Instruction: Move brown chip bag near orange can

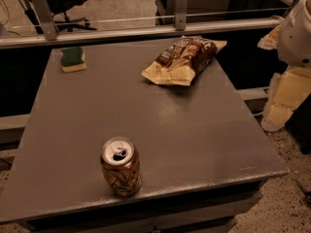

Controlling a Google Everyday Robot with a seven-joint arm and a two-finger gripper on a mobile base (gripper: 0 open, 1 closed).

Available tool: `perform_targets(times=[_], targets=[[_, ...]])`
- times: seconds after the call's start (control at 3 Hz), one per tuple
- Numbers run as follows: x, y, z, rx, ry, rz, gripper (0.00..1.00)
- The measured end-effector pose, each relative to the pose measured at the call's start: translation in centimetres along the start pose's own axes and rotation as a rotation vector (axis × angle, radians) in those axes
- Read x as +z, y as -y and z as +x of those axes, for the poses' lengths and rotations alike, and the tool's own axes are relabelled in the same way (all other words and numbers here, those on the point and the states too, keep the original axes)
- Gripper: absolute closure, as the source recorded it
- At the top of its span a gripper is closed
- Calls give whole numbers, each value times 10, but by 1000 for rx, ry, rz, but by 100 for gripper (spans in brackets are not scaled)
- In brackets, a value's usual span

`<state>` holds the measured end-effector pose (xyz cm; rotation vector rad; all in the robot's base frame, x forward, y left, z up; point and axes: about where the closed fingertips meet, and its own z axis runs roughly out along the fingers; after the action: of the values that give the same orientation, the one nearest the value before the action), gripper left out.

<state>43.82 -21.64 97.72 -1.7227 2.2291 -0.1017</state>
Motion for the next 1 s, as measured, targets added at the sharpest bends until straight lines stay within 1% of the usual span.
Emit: perform_targets(times=[0.33,0.67,1.0], targets=[[0,0,0,-1,1,2,0],[10,12,-8,-37,38,32,0],[38,49,-30,-122,137,98,0]])
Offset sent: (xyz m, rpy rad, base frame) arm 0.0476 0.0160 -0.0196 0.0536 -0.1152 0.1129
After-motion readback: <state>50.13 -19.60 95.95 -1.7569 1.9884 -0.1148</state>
